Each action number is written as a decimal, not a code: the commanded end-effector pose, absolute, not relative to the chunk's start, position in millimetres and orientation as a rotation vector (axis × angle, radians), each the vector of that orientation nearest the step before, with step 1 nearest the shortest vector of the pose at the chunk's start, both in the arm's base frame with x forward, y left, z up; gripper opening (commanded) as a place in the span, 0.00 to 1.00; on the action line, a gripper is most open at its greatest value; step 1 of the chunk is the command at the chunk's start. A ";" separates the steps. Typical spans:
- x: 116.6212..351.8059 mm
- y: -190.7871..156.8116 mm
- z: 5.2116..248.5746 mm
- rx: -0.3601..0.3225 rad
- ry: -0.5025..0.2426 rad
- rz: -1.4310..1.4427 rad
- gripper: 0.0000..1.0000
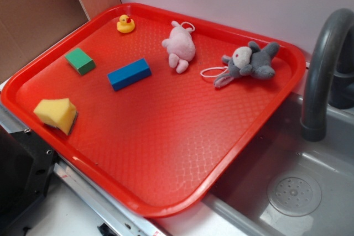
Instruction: Grab the yellow duck.
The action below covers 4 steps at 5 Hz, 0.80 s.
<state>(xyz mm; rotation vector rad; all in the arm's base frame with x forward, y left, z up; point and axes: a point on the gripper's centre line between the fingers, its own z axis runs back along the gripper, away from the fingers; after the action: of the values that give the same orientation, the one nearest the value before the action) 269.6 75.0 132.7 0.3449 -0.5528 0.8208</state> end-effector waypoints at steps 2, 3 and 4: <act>298.6 128.4 77.9 0.320 -0.470 0.803 1.00; 311.5 134.8 56.7 0.323 -0.459 0.762 1.00; 325.0 141.0 40.6 0.283 -0.414 0.722 1.00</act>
<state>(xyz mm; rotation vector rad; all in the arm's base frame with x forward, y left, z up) 323.2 120.6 21.2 0.2830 -0.3713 0.7007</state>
